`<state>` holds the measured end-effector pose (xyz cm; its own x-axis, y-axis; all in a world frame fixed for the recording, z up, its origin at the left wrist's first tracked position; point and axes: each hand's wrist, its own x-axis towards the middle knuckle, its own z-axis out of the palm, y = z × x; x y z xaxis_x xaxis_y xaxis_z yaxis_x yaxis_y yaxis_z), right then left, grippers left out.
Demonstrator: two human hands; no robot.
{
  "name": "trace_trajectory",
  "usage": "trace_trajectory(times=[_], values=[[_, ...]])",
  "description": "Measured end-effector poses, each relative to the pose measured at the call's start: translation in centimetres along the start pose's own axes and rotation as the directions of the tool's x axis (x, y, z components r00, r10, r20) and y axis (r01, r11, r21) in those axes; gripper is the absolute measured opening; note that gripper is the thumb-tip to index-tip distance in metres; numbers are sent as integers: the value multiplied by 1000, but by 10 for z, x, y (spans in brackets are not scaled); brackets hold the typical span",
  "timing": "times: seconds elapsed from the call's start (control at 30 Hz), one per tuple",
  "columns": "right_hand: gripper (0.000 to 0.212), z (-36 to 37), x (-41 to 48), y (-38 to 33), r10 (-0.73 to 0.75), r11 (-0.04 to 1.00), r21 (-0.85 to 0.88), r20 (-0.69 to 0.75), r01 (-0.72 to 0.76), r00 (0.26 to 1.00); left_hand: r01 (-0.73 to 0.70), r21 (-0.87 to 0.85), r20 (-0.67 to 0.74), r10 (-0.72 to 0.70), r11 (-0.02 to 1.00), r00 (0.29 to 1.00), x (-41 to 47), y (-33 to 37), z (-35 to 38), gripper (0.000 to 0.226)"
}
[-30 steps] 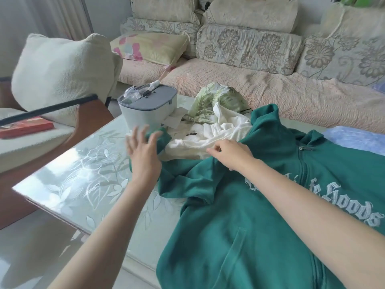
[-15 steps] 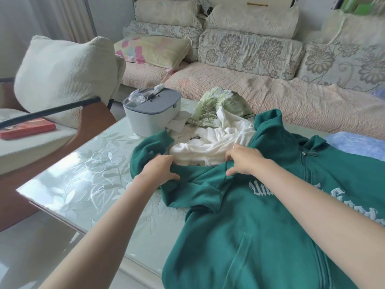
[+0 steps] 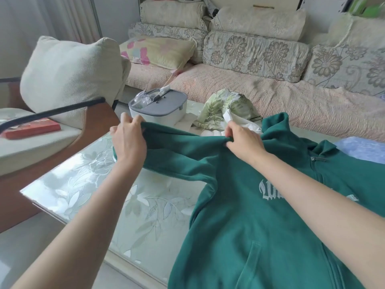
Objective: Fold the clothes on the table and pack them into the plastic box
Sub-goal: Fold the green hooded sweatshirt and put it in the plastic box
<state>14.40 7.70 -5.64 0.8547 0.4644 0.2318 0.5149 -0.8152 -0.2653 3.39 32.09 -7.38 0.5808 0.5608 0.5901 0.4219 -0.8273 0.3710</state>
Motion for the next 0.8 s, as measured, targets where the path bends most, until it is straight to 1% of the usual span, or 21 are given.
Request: trace_trajectory(times=[0.03, 0.07, 0.13, 0.17, 0.2, 0.23, 0.27, 0.3, 0.33, 0.37, 0.4, 0.47, 0.5, 0.57, 0.63, 0.67, 0.73, 0.77, 0.8], values=[[25, 4, 0, -1, 2, 1000, 19, 21, -3, 1000, 18, 66, 9, -19, 998, 1000, 3, -5, 5, 24], [26, 7, -1, -3, 4, 1000, 26, 72, -6, 997, 42, 120, 53, -49, 992, 997, 4, -8, 10, 28], [19, 8, -1, -5, 1, 997, 69, 236, -17, 972, 75, 215, 198, -119, 974, 973, 2, -9, 19, 32], [13, 5, -1, -6, -5, 987, 152, 336, -49, 942, 54, 253, 283, -127, 966, 951, 0, -7, 23, 35], [19, -1, 0, -6, -15, 967, 239, 411, -92, 912, 9, 261, 369, -109, 965, 923, -2, -5, 27, 39], [33, -6, 2, -5, -14, 949, 286, 448, -128, 894, -36, 227, 450, -72, 973, 890, -3, -2, 32, 41], [42, -9, 6, -1, -2, 949, 283, 450, -140, 893, -68, 166, 518, -29, 984, 855, -5, 3, 35, 37], [43, -11, 9, 5, 11, 962, 245, 416, -124, 909, -92, 104, 560, 19, 990, 828, -8, 10, 39, 29], [36, -10, 13, 12, 18, 979, 181, 377, -93, 926, -115, 58, 581, 60, 992, 812, -10, 17, 41, 21], [29, -9, 14, 17, 20, 992, 109, 360, -63, 933, -133, 29, 584, 92, 991, 807, -11, 24, 43, 22], [26, -9, 15, 21, 20, 999, 36, 372, -36, 928, -139, 4, 571, 112, 990, 814, -12, 30, 43, 26], [30, -11, 16, 27, 41, 994, -106, 429, 5, 902, -124, -24, 533, 118, 992, 838, -11, 33, 44, 26], [29, -12, 16, 30, 42, 987, -156, 449, 32, 893, -129, -24, 537, 122, 991, 834, -10, 33, 44, 24], [23, -13, 13, 34, 12, 981, -175, 490, 85, 872, -178, -15, 552, 157, 984, 819, -11, 29, 46, 21], [19, -10, 12, 37, -37, 986, -117, 545, 120, 838, -177, -54, 533, 178, 983, 827, -15, 27, 48, 21], [21, -9, 10, 37, -53, 984, -109, 576, 141, 816, -147, -86, 501, 171, 985, 849, -16, 27, 47, 20], [37, -6, 9, 36, -56, 975, -136, 622, 178, 781, -68, -126, 416, 115, 990, 902, -17, 31, 42, 18], [45, -5, 8, 37, -48, 971, -153, 629, 183, 776, -32, -142, 370, 83, 989, 925, -16, 33, 38, 17], [48, -5, 8, 36, -46, 968, -165, 620, 188, 783, -2, -162, 327, 55, 987, 943, -15, 36, 34, 16]])
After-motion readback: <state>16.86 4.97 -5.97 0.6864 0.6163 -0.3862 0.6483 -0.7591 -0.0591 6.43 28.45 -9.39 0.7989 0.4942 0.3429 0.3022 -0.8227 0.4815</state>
